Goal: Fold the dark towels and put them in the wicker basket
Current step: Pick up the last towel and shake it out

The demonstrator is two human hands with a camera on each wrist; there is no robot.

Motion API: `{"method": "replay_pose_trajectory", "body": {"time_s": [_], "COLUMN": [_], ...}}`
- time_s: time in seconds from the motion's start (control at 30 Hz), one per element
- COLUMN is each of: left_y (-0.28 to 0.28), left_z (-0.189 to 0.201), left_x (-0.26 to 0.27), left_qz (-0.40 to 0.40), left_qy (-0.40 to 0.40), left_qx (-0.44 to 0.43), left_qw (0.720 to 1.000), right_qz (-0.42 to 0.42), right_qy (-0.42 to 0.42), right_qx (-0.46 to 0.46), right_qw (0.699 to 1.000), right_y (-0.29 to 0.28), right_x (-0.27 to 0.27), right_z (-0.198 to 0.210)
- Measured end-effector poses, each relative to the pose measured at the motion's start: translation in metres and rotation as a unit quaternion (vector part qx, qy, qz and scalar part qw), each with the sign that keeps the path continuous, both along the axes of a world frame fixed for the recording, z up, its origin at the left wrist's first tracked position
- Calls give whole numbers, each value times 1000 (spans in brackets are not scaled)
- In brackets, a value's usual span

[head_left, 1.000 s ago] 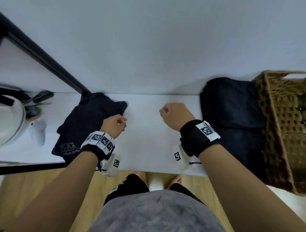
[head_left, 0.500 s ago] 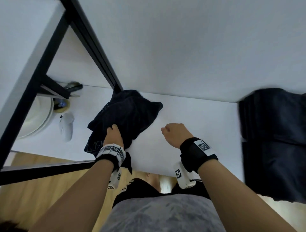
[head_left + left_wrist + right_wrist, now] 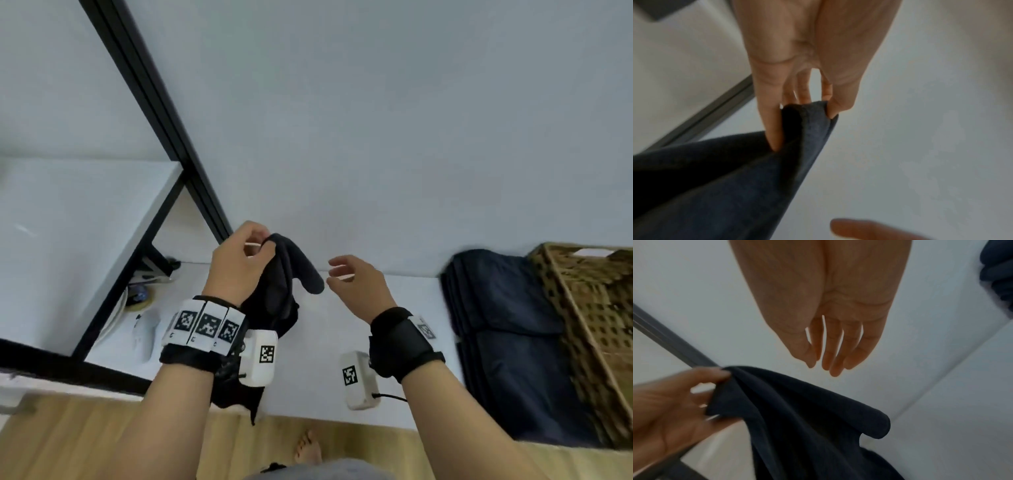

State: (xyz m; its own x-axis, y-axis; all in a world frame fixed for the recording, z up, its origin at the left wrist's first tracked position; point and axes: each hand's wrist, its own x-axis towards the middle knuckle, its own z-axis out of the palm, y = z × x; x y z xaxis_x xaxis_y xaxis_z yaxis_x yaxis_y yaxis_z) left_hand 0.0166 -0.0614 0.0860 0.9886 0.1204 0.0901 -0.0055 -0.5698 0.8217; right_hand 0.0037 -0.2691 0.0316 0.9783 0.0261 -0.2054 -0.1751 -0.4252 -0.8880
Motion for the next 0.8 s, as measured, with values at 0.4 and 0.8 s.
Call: {"method": "replay_pose_trajectory", "body": {"time_s": [0.4,0.8], "left_y": [-122,-135], "left_z": [147,110], "left_x": [-70,-113], "left_qz": [-145,-89], "left_qy": [-222,-238], "left_qx": [-162,89], "left_qw": [950,963], "right_qz": [-123,-238], "right_qy": [53,-141], "right_qx": [132,265], "right_qw": [982,924], "right_y": [-108,-180], "right_x": [-44,-135], "right_z": [40,66]}}
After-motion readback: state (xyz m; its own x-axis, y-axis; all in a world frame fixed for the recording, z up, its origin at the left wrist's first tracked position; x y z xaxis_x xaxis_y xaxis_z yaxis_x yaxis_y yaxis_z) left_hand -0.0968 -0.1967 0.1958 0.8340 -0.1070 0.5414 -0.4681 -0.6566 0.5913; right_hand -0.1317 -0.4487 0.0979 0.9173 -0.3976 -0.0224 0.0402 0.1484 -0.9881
